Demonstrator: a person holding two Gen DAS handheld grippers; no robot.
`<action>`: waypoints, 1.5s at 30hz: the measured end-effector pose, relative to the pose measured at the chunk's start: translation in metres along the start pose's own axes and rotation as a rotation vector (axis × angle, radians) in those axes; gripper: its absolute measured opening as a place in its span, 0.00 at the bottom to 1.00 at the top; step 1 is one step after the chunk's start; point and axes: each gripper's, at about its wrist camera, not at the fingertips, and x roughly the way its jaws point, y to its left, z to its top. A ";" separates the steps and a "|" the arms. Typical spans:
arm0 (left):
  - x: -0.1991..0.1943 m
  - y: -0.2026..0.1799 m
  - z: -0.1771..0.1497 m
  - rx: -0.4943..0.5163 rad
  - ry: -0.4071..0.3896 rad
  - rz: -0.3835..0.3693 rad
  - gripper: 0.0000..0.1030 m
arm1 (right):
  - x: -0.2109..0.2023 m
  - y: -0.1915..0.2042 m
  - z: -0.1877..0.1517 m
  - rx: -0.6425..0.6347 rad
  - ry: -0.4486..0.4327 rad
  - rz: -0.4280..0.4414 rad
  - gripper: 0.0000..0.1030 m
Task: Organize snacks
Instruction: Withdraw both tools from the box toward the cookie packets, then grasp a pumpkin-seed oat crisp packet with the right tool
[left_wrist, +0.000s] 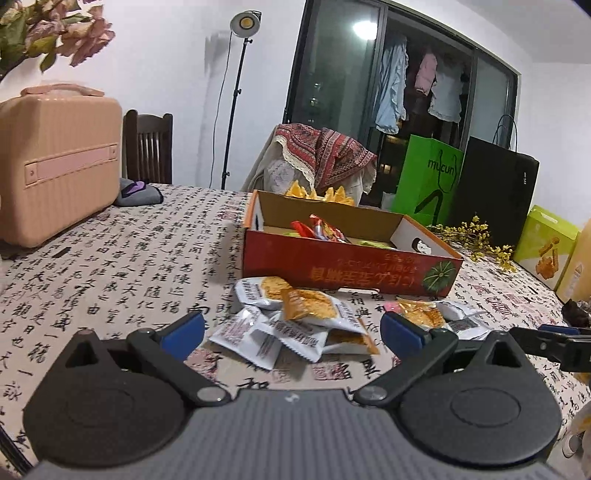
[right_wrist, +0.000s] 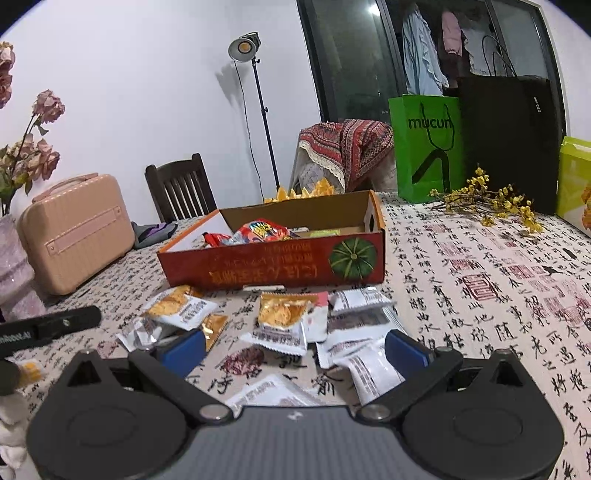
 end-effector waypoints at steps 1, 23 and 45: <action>-0.001 0.002 -0.001 0.001 -0.003 0.005 1.00 | 0.000 -0.001 -0.001 0.000 0.003 -0.003 1.00; 0.000 0.008 -0.013 0.008 0.024 0.001 1.00 | 0.017 0.021 -0.025 -0.068 0.107 0.035 1.00; 0.003 0.012 -0.020 -0.009 0.056 0.013 1.00 | 0.033 0.027 -0.043 -0.117 0.111 0.027 0.57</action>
